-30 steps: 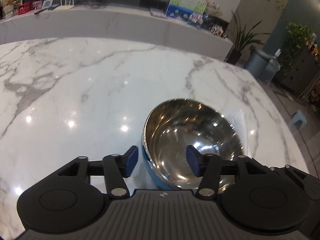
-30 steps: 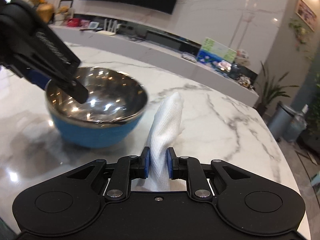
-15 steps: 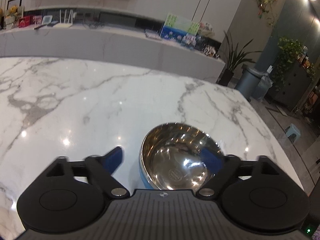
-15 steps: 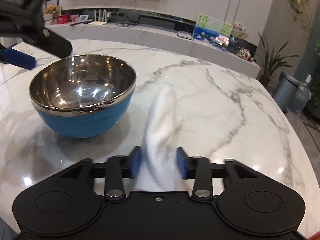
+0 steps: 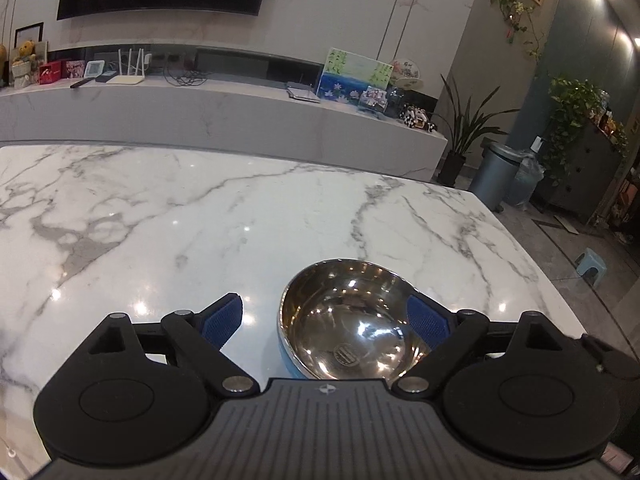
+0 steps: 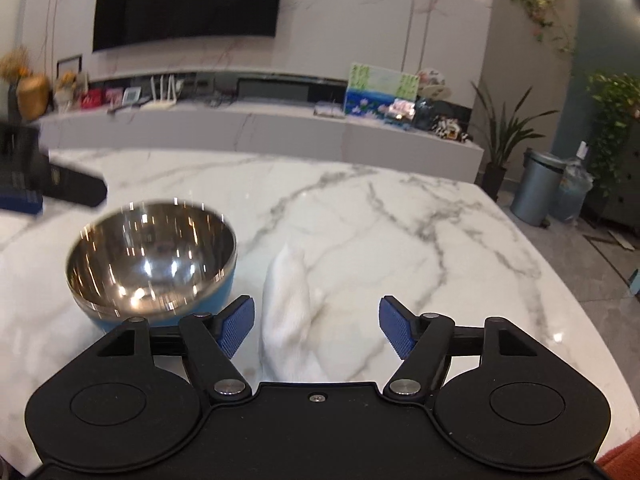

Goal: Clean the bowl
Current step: 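Open the left gripper to release the bowl rim and withdraw it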

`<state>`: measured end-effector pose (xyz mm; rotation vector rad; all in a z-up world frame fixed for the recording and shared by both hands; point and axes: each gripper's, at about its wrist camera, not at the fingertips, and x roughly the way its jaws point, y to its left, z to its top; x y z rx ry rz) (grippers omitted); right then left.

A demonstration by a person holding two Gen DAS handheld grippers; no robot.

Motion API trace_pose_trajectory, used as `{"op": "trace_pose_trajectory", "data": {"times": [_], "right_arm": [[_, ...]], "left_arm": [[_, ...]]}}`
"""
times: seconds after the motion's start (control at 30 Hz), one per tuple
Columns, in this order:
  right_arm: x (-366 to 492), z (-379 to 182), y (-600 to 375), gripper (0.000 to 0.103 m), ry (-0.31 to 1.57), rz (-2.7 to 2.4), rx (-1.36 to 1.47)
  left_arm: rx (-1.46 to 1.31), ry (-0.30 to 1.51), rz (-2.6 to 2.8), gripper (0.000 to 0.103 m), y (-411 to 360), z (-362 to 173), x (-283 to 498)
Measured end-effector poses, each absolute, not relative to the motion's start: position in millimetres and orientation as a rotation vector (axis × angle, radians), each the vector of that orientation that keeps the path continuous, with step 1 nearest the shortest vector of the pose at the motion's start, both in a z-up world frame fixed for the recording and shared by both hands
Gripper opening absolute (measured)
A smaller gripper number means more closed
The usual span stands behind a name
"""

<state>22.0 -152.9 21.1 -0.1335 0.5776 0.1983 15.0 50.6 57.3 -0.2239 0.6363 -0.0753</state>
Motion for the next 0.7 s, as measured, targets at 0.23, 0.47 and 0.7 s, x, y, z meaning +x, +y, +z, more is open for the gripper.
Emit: {"op": "trace_pose_trajectory", "data": {"times": [0.23,0.47,0.7], "right_arm": [[13.6,33.4,-158.2,0.068,0.556,0.178,-0.095],[10.6,35.4,-163.8,0.068,0.577,0.174,-0.055],[7.5,33.0,-161.2,0.068,0.593,0.180,-0.065]], "left_arm": [[-0.125,0.635,-0.025,0.090,35.4,57.5,5.1],[-0.139,0.626,-0.028,0.090,34.3,54.5,-3.6],[-0.132,0.657,-0.022,0.090,29.8,46.7,-8.3]]}}
